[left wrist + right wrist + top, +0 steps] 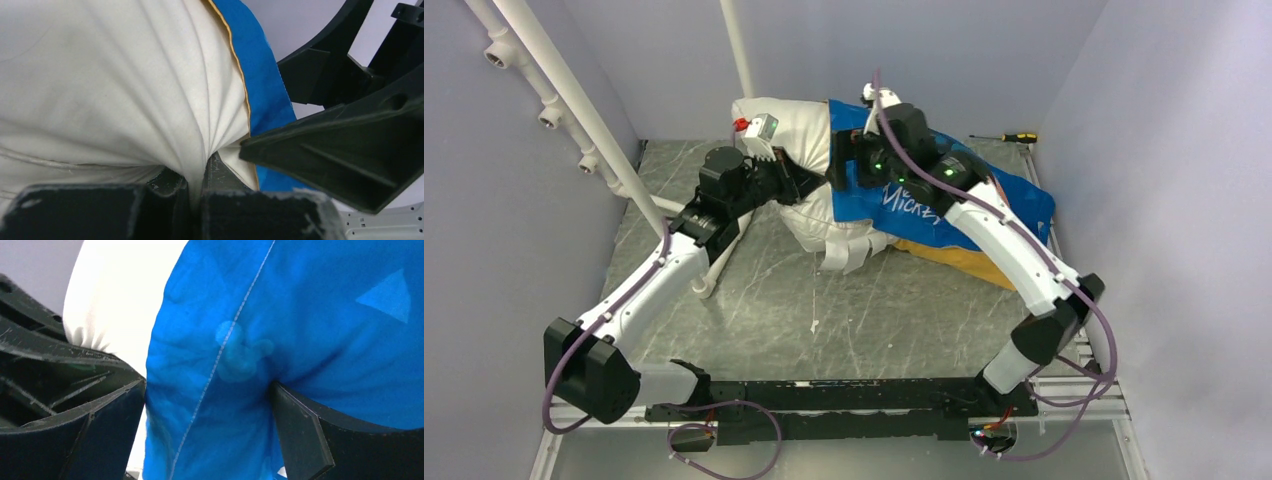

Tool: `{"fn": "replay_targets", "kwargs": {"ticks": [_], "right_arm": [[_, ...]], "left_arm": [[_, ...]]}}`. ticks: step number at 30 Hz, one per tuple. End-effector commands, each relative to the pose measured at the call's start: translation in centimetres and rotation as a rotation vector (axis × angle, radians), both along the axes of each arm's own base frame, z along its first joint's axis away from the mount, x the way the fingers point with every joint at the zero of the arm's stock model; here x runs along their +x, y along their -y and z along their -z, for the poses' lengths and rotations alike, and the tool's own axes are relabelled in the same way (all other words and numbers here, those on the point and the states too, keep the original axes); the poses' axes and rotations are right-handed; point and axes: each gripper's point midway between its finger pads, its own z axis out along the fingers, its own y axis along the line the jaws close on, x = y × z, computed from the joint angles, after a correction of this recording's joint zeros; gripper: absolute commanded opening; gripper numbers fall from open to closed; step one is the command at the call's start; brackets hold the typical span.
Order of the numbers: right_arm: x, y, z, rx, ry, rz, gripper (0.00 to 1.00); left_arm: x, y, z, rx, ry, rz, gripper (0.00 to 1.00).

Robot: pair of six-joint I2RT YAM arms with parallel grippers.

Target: Put the pillow into the pillowcase

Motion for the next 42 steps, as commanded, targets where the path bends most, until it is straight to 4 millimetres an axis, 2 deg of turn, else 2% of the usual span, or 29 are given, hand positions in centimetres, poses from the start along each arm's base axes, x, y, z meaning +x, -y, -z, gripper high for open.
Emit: {"fn": "replay_targets", "kwargs": {"ticks": [1,2,4,5,6,10,12,15,19,23,25,28,30,31,33,37,39,42], "right_arm": [[0.9,-0.4,-0.7,-0.117,0.078,0.09,0.93],[0.9,0.0,-0.6,-0.138,0.082,0.11,0.83],[0.2,0.6,-1.5,-0.122,0.101,0.119,0.42],[-0.2,1.0,-1.9,-0.109,0.108,0.126,0.28],[-0.6,1.4,-2.4,-0.095,0.117,0.132,0.2],[-1.9,3.1,-3.8,-0.07,0.132,0.154,0.0],[-2.7,3.1,-5.2,-0.028,0.154,0.127,0.0],[-4.2,1.8,-7.9,0.062,0.199,0.016,0.0],[-7.1,-2.1,-11.0,0.186,0.221,-0.25,0.0],[-9.4,-5.5,-12.3,0.279,0.175,-0.466,0.0],[-9.6,-5.0,-13.6,0.323,0.192,-0.444,0.0],[-9.8,-3.0,-16.2,0.424,0.248,-0.412,0.0],[-10.1,-1.7,-17.5,0.499,0.274,-0.432,0.11],[-9.9,-1.0,-17.9,0.524,0.272,-0.431,0.06],[-9.4,0.0,-17.9,0.551,0.258,-0.431,0.03],[-8.3,1.1,-16.5,0.55,0.22,-0.401,0.04],[-7.6,0.9,-15.6,0.541,0.194,-0.389,0.01],[-7.4,-0.4,-15.1,0.531,0.144,-0.457,0.0]], "left_arm": [[-1.7,1.2,-4.1,-0.065,0.146,0.059,0.0],[-1.7,1.3,-4.0,-0.061,0.143,0.058,0.0],[-1.7,1.3,-3.9,-0.055,0.141,0.056,0.0],[-1.7,1.3,-3.9,-0.049,0.145,0.055,0.0],[-1.7,1.2,-3.9,-0.044,0.148,0.052,0.0],[-1.3,0.9,-3.8,-0.024,0.158,0.029,0.0],[-1.3,0.9,-3.9,-0.029,0.163,0.029,0.0],[-1.1,1.1,-4.1,-0.038,0.168,0.032,0.0],[-0.6,1.5,-5.4,-0.077,0.198,0.033,0.0],[0.0,2.3,-6.6,-0.121,0.22,0.05,0.0],[0.4,2.5,-6.4,-0.113,0.21,0.049,0.0],[0.8,2.3,-5.5,-0.101,0.199,0.023,0.0],[1.0,1.9,-4.6,-0.089,0.192,0.0,0.0],[1.0,1.7,-3.9,-0.075,0.183,-0.014,0.0],[1.1,1.0,-3.2,-0.059,0.176,-0.05,0.0],[1.0,0.1,-2.9,-0.051,0.186,-0.094,0.0],[1.0,0.1,-3.0,-0.055,0.185,-0.095,0.0],[1.1,0.8,-3.3,-0.062,0.181,-0.065,0.0]]}}
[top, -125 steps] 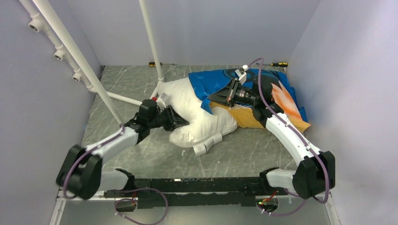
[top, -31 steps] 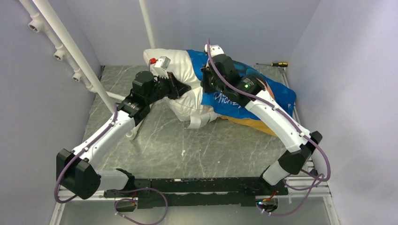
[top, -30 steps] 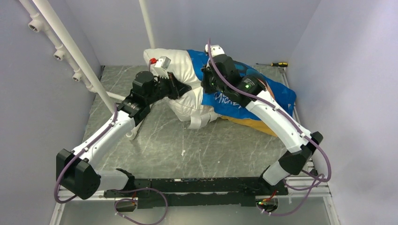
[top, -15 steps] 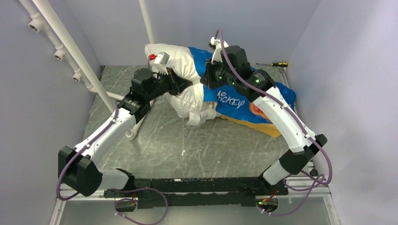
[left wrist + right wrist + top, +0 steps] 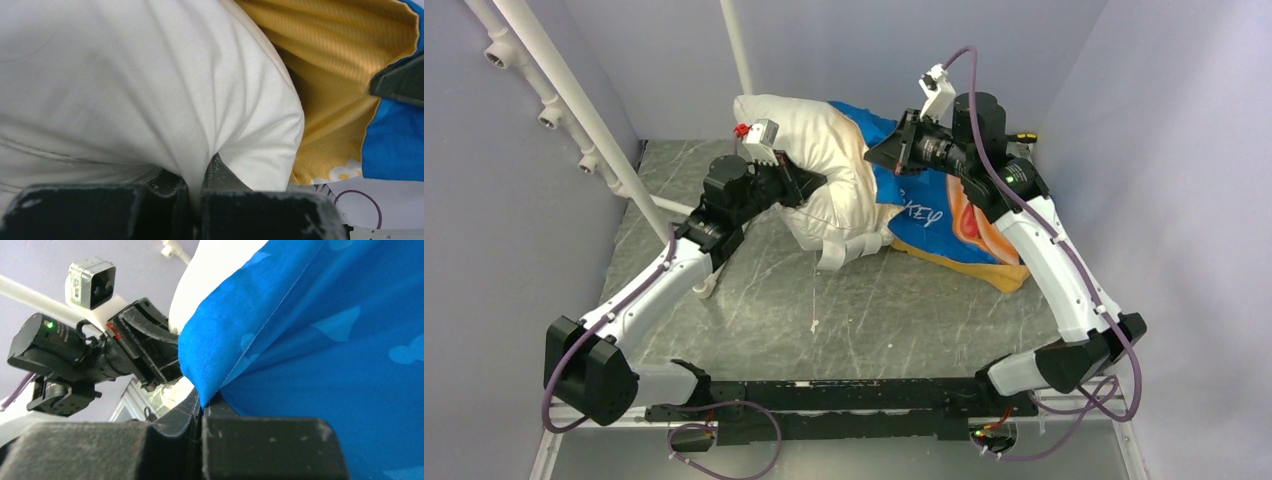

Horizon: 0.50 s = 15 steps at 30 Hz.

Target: Put the pillow into the pillowcase

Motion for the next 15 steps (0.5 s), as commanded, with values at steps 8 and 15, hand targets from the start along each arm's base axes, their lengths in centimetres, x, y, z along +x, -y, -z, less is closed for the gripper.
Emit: {"fn": "replay_targets", "kwargs": {"ticks": [8,15], "right_arm": [[-9.2,-8.7,-13.1,0.307,0.211,-0.63,0.0],[-13.1,-10.0,-16.9,0.428,0.194,-0.818,0.0]], "left_arm": [[1.3,4.3,-5.5,-0.11,0.179,0.058,0.0],[2.6,6.8,-4.8,-0.13,0.207,-0.027,0.0]]}}
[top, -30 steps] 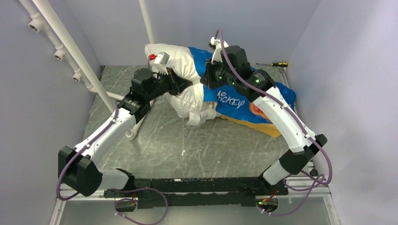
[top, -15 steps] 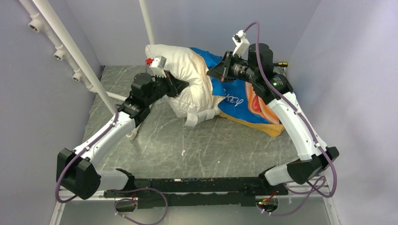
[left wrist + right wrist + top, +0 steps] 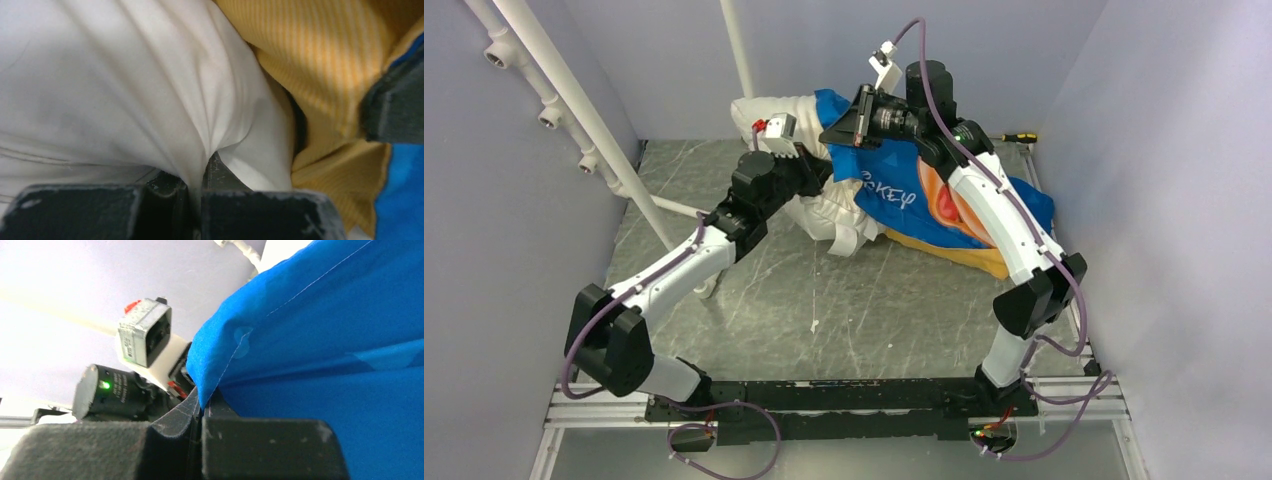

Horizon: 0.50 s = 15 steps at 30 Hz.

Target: Put the pillow into the pillowcase

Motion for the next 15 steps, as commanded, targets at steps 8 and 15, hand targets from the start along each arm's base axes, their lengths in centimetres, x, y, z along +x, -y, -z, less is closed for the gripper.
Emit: {"fn": "replay_targets", "kwargs": {"ticks": [8,15], "right_arm": [[-7.1,1.0,-3.7,-0.098,0.216,-0.093,0.11],[-3.8,3.5,2.9,-0.386,0.18,0.033,0.78]], "left_arm": [[-2.8,3.5,-7.6,-0.146,0.224,0.077,0.0],[-5.5,1.3,-8.1,-0.182,0.201,0.068,0.0]]}}
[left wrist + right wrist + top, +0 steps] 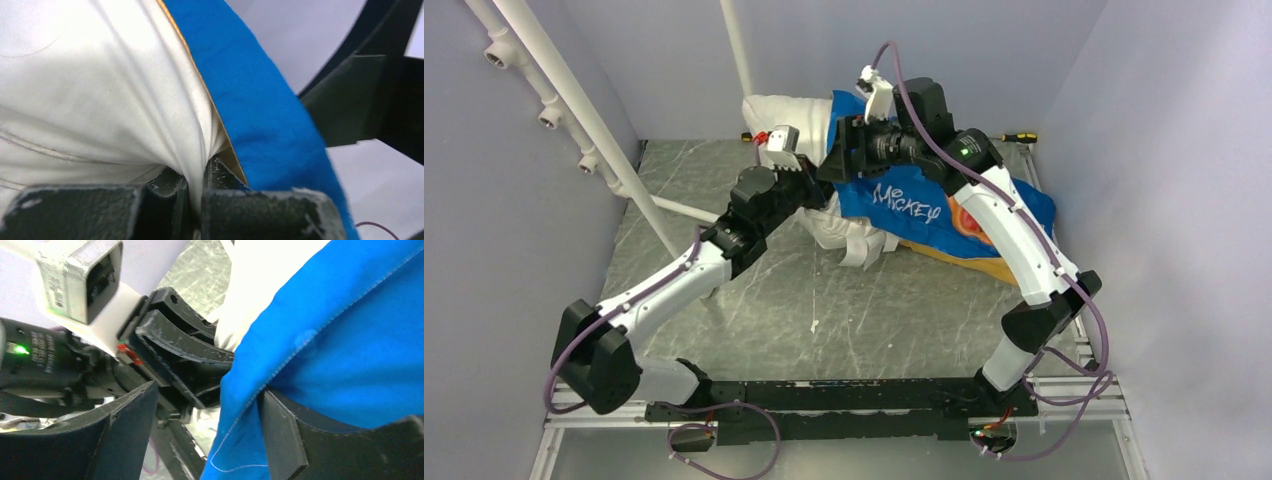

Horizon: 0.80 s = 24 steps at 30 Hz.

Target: Put the pillow into the pillowcase

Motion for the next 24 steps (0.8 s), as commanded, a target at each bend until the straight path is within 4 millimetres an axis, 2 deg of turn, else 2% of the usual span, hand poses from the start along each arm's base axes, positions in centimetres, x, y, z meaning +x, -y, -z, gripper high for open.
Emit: {"fn": "replay_targets", "kwargs": {"ticks": [1,2,3,5,7,10,13,15,18,21,24], "right_arm": [[-0.4,2.1,-1.3,-0.1,0.122,0.034,0.86],[-0.4,2.8,-2.2,-0.102,0.157,0.06,0.95],[-0.6,3.6,-3.2,-0.102,0.194,0.091,0.99],[-1.0,5.6,-4.7,-0.125,0.249,0.156,1.0],[-1.5,8.1,-5.2,-0.181,0.284,0.23,1.0],[-1.8,12.0,-4.0,-0.287,0.31,0.361,1.0],[-2.5,13.7,-1.8,-0.362,0.304,0.378,1.0],[-3.0,13.7,0.9,-0.408,0.269,0.345,1.0],[-3.9,12.2,3.8,-0.431,0.261,0.271,1.0],[-4.2,10.5,5.6,-0.457,0.318,0.224,1.0],[-3.4,9.2,7.3,-0.51,0.401,0.232,1.0]], "left_arm": [[-3.0,-0.1,-7.2,-0.156,0.165,0.06,0.0],[-3.0,-0.4,-7.1,-0.159,0.159,0.045,0.0],[-2.8,-0.7,-7.0,-0.161,0.144,0.026,0.0],[-2.5,-1.1,-6.7,-0.151,0.099,-0.007,0.0],[-1.8,-1.5,-6.4,-0.122,0.052,-0.048,0.0],[-1.1,-1.5,-5.9,-0.068,0.0,-0.074,0.0],[-0.7,-1.6,-6.3,-0.048,-0.031,-0.088,0.0],[-0.3,-1.7,-6.5,-0.043,-0.064,-0.103,0.0],[0.0,-1.8,-7.3,-0.05,-0.101,-0.122,0.0],[0.2,-1.7,-8.3,-0.063,-0.147,-0.127,0.0],[0.1,-1.1,-9.4,-0.075,-0.181,-0.1,0.0]]}}
